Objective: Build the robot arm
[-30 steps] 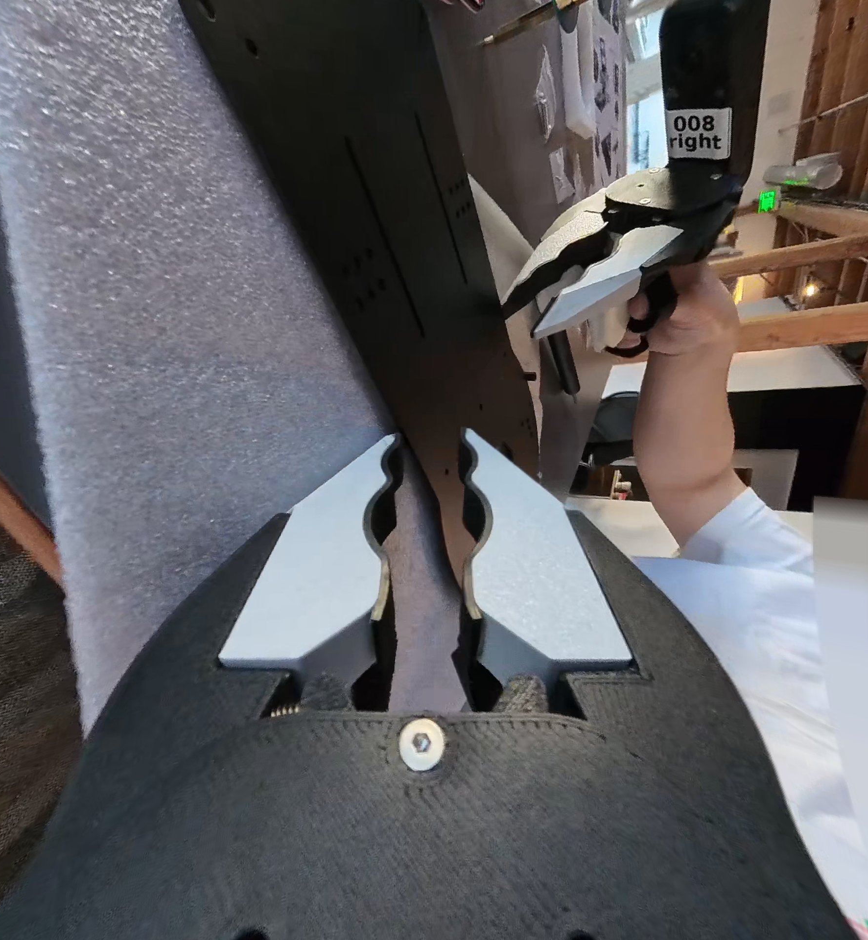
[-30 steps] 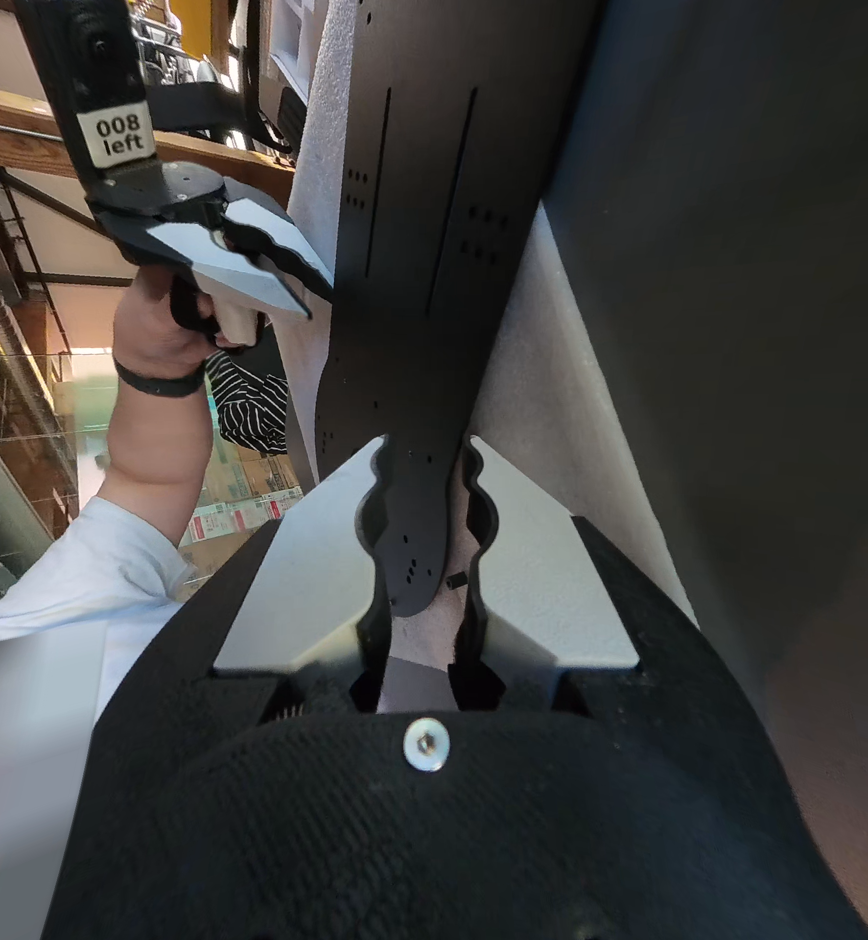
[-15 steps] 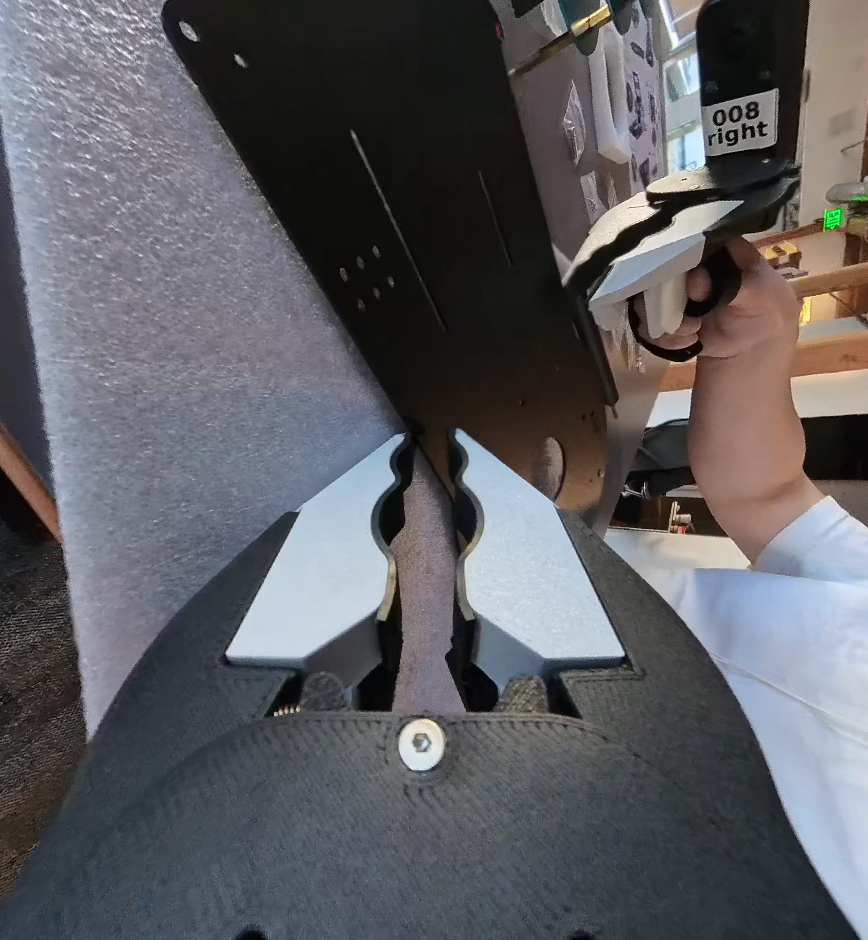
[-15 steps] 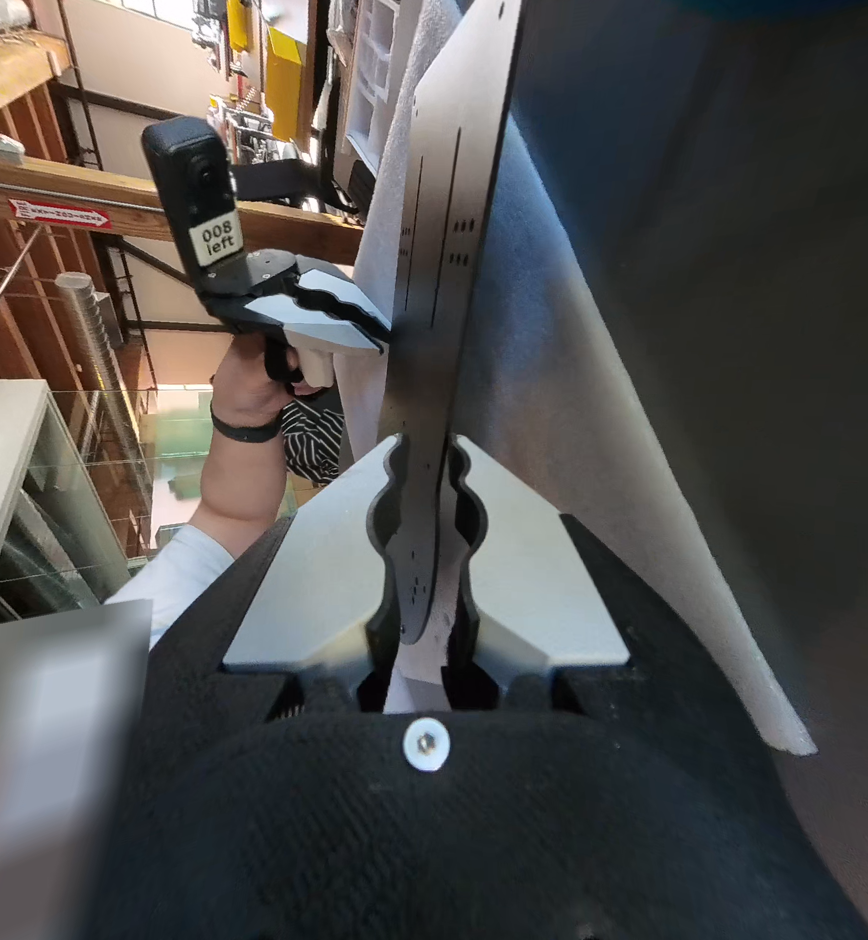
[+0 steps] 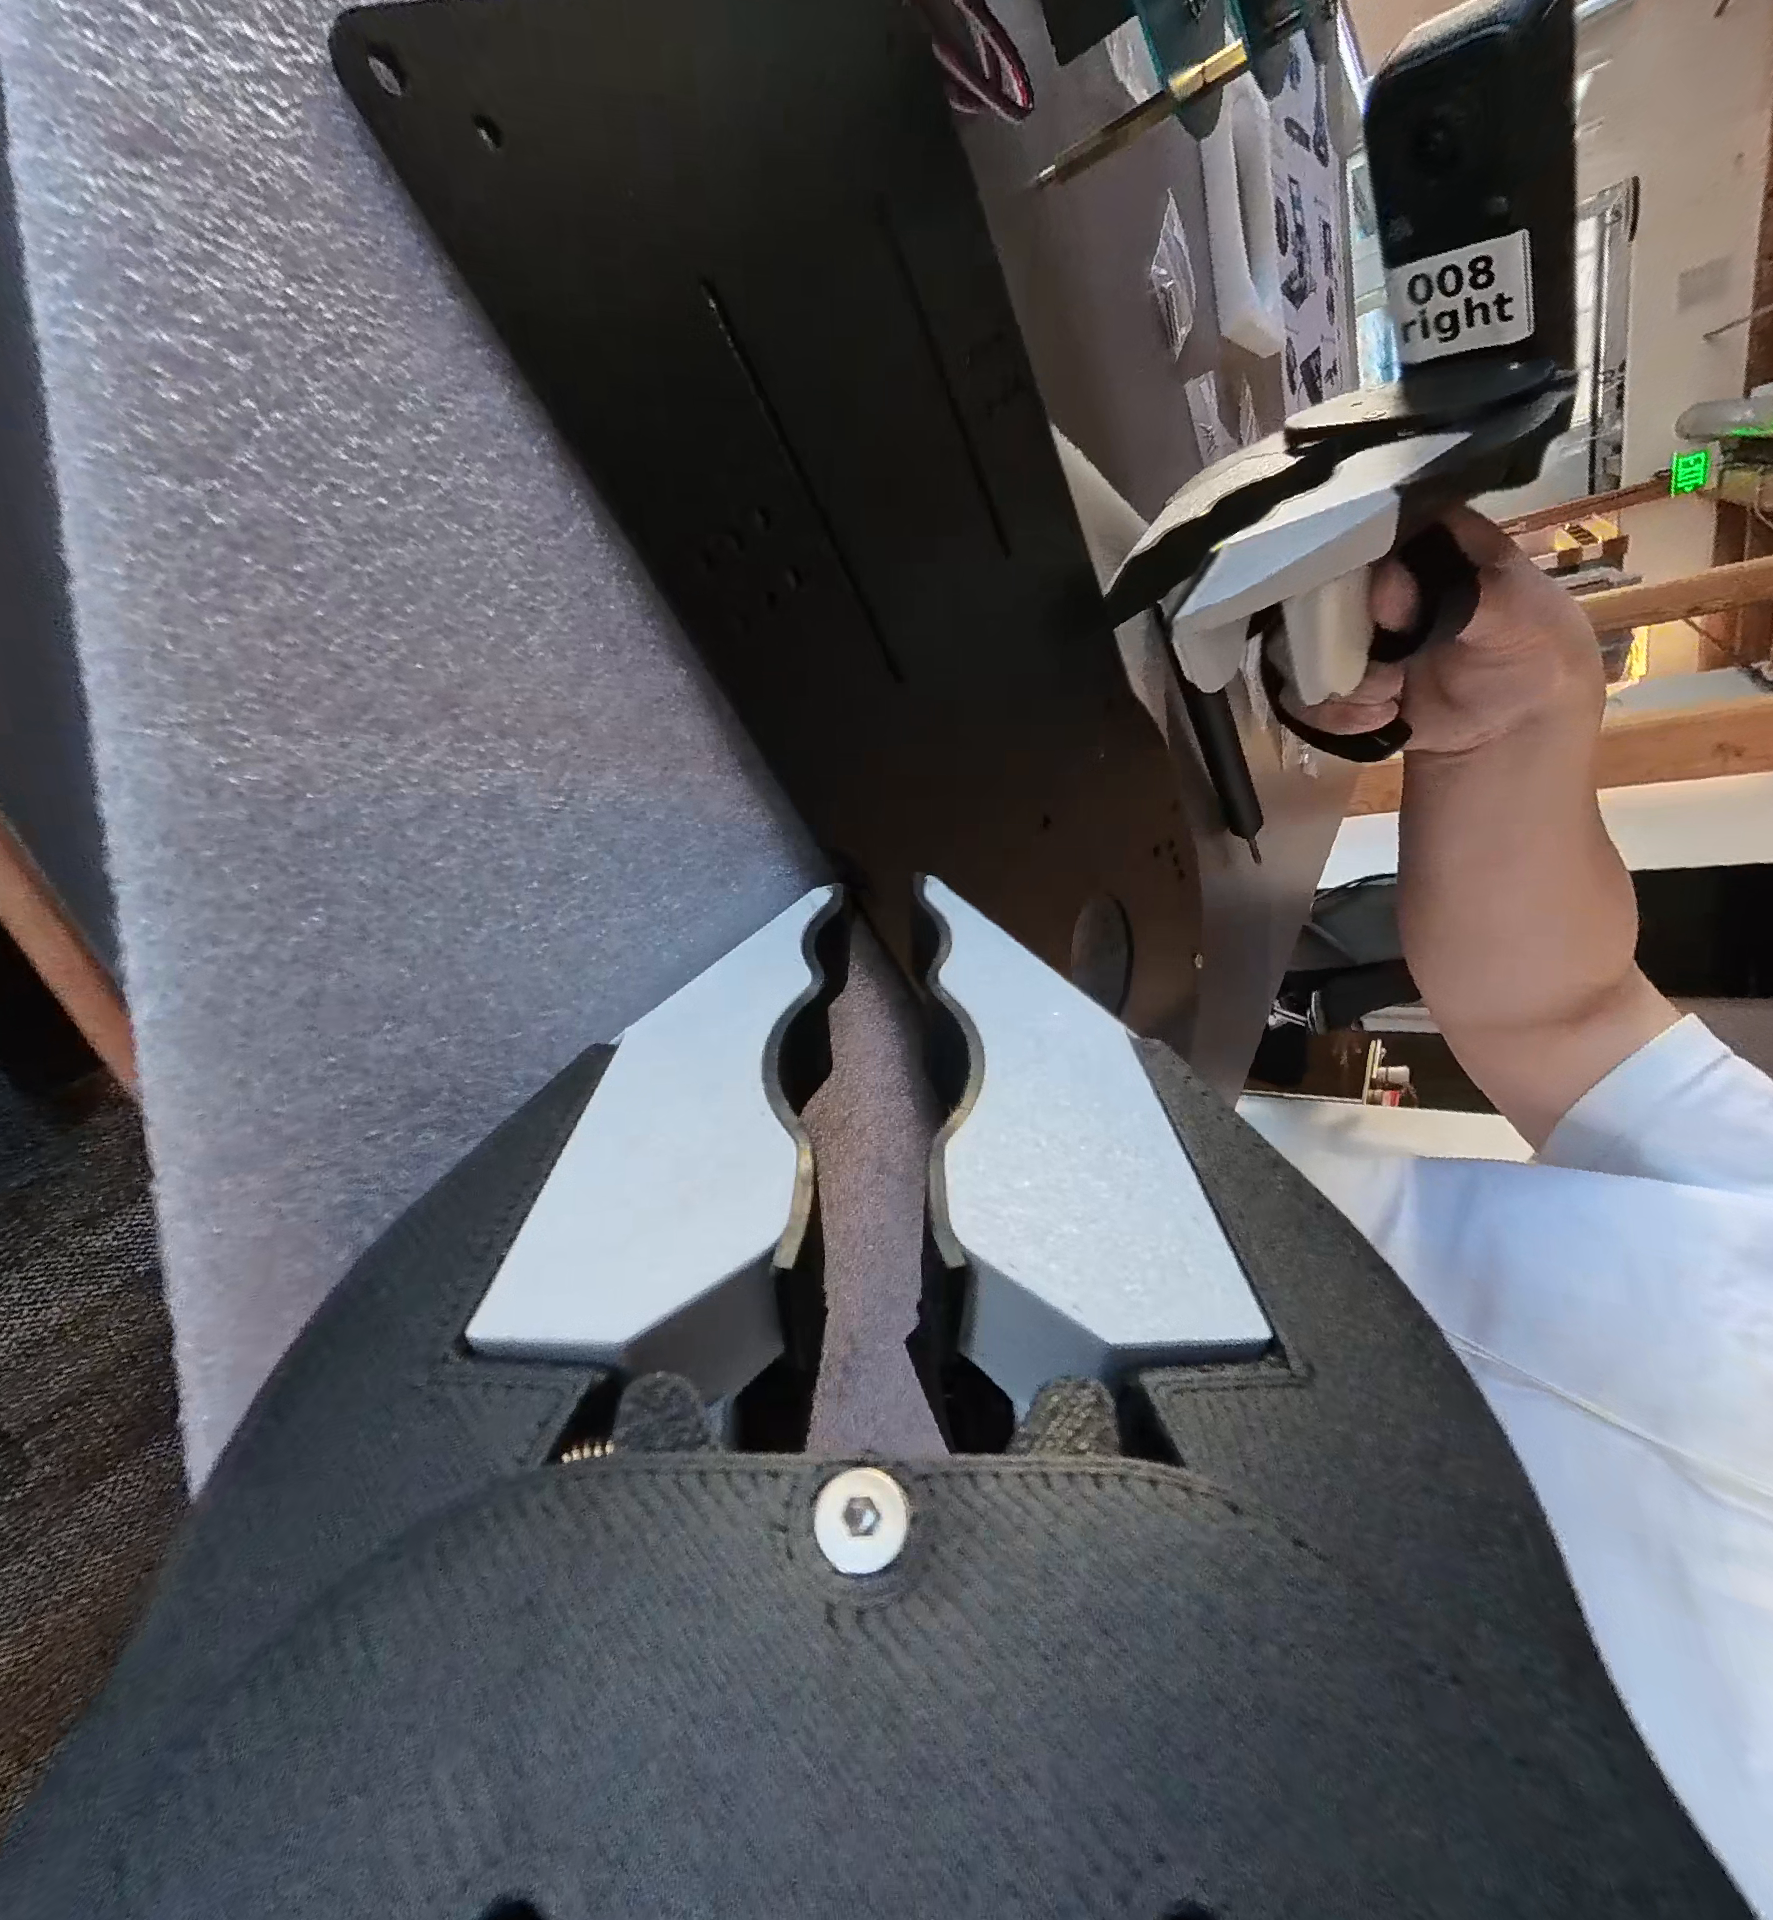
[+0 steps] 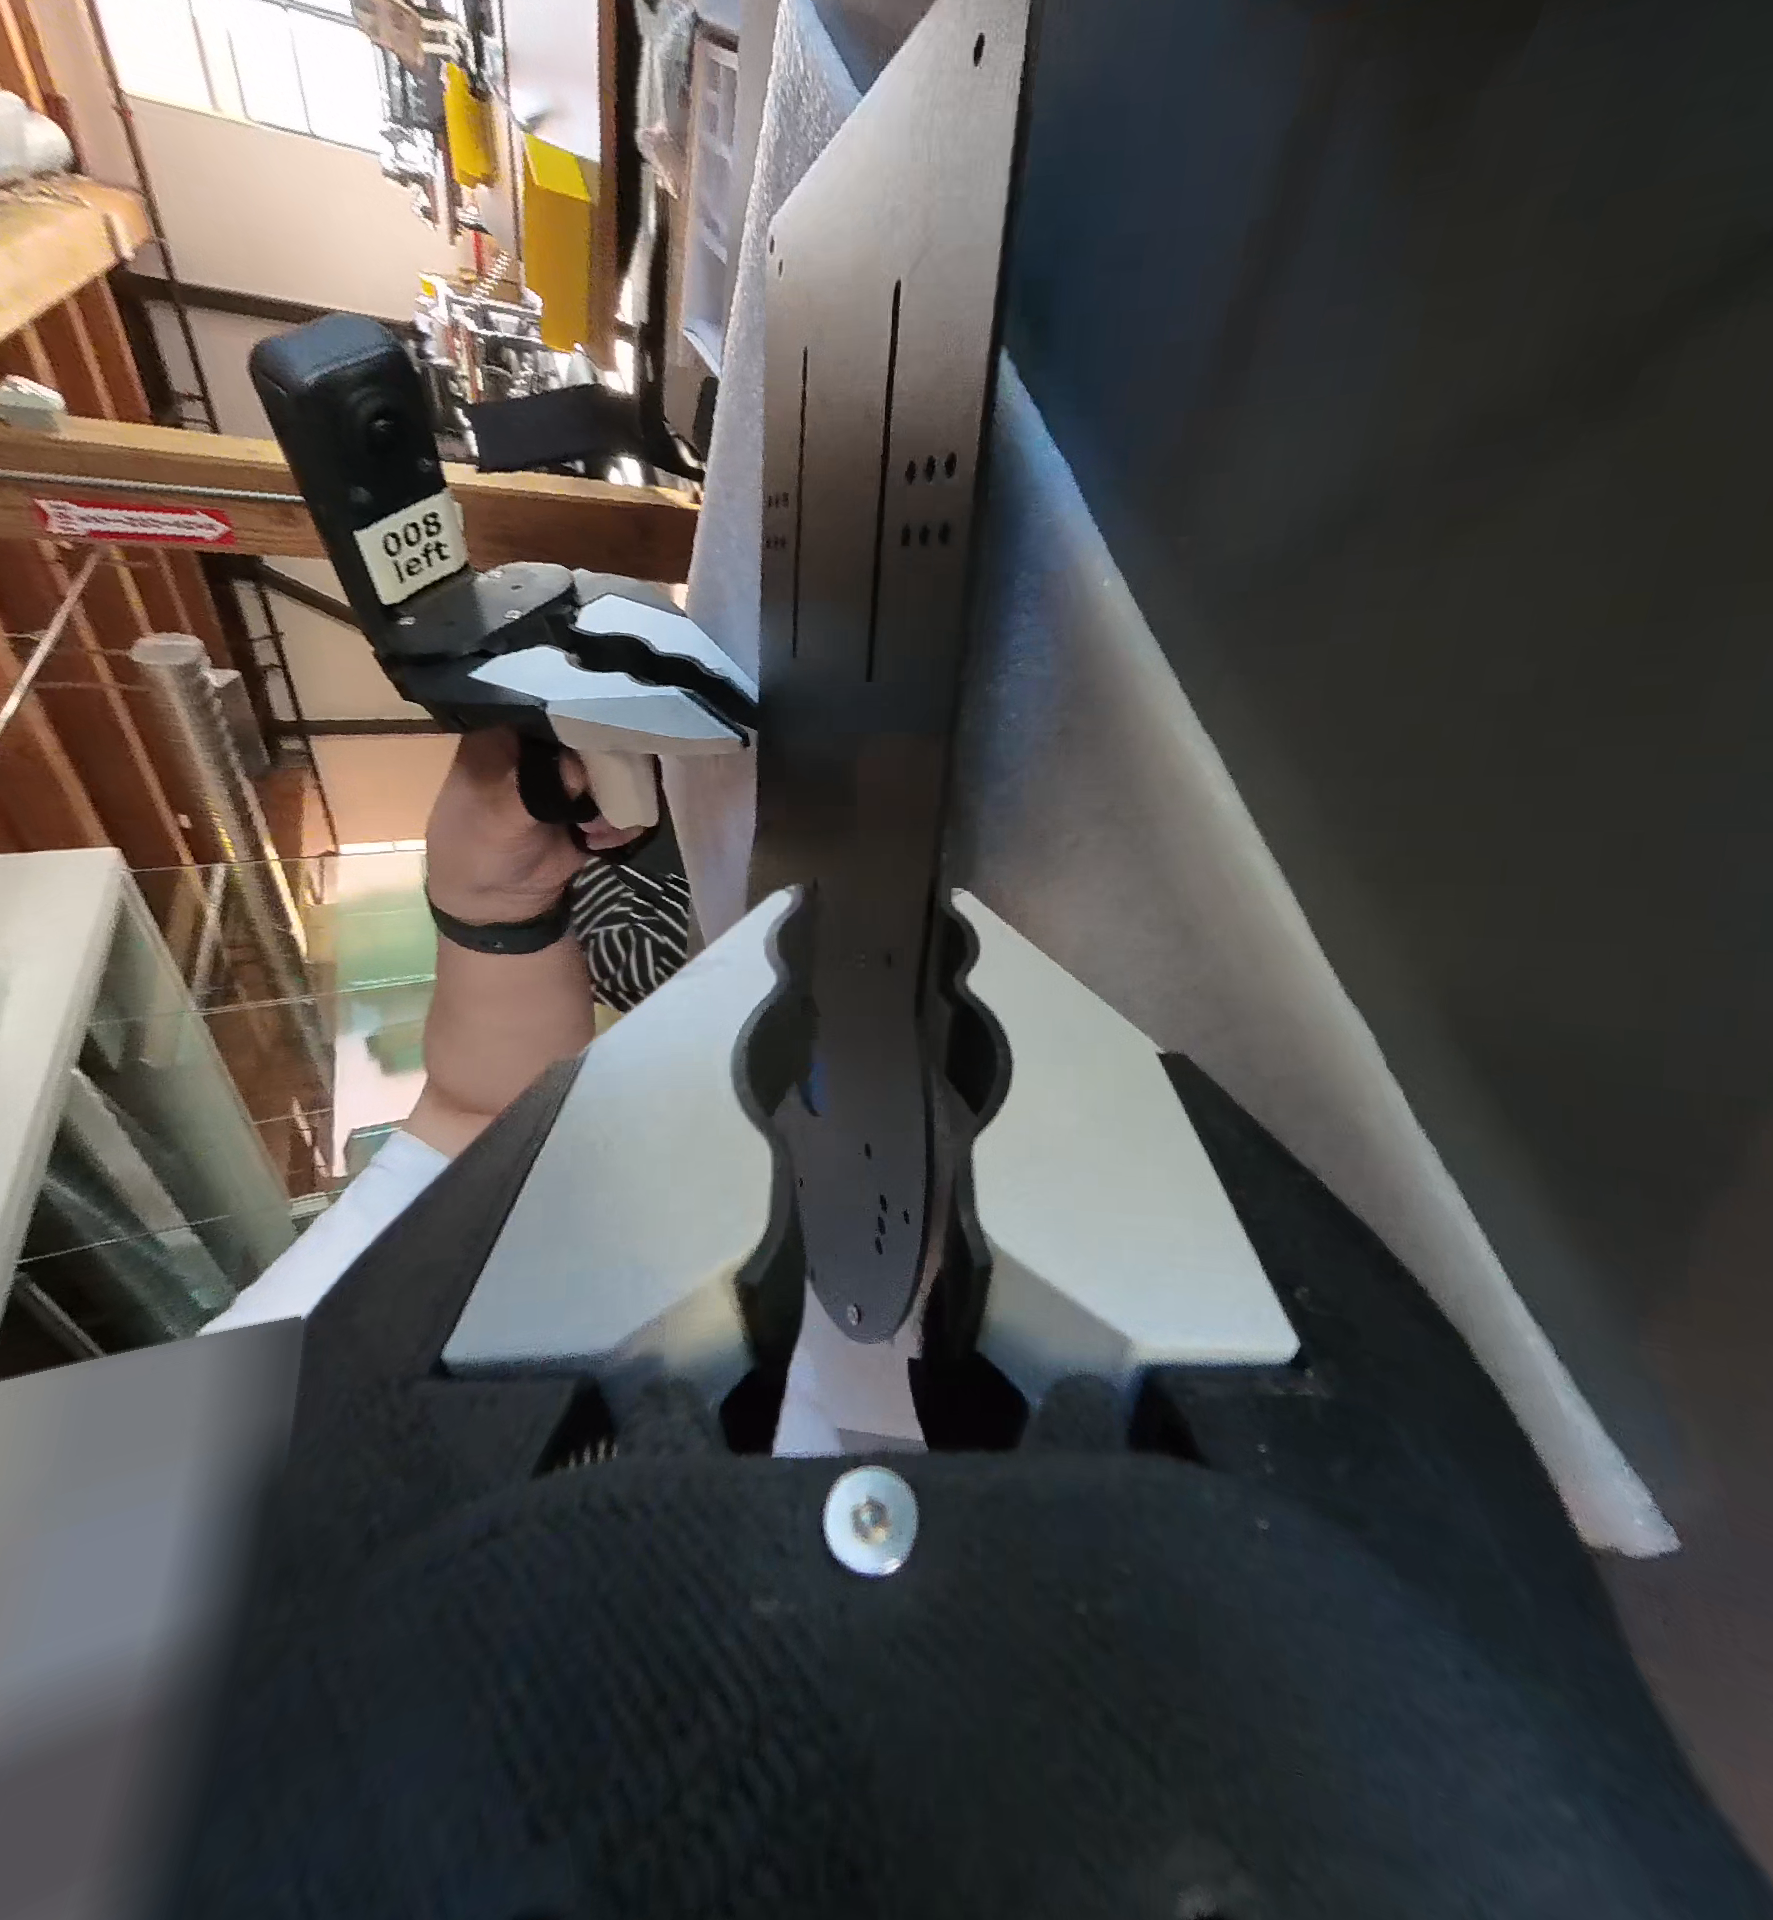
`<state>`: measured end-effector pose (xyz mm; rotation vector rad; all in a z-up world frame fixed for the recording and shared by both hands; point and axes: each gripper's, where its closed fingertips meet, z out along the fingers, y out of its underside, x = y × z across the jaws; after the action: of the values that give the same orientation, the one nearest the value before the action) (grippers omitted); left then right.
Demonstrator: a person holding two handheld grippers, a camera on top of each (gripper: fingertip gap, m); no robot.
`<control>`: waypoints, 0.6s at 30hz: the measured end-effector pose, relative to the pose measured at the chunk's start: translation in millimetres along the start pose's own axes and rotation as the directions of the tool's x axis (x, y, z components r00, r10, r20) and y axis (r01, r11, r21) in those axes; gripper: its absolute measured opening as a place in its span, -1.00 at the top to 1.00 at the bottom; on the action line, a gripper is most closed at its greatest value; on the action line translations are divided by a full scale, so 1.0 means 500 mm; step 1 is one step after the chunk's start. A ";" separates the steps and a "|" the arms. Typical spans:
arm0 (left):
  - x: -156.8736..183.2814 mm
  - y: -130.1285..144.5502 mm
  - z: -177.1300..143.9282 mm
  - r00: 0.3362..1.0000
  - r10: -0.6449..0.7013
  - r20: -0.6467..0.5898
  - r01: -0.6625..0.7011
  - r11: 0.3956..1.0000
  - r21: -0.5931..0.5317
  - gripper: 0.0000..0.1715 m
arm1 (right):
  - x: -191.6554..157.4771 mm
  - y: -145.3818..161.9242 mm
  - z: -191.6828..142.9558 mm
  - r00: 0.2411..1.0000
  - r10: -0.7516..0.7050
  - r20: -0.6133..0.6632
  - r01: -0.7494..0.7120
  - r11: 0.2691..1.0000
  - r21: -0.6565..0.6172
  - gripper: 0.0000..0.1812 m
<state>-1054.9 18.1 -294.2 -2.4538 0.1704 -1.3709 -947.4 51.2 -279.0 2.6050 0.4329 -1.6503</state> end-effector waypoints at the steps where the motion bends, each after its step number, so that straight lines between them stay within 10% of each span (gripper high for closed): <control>1: 0.000 0.000 0.000 1.000 0.002 0.001 -0.002 1.000 0.000 0.90 | -0.003 -0.001 -0.001 1.000 0.000 0.009 0.000 1.000 0.004 0.79; 18: 0.007 -0.001 -0.001 1.000 0.009 -0.016 -0.009 1.000 0.010 0.82 | -0.071 -0.006 0.015 0.993 -0.021 0.113 0.019 1.000 0.015 1.00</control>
<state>-1053.4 17.3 -291.0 -2.4323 0.1776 -1.3846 -968.8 45.0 -250.4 2.5079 0.4452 -1.8019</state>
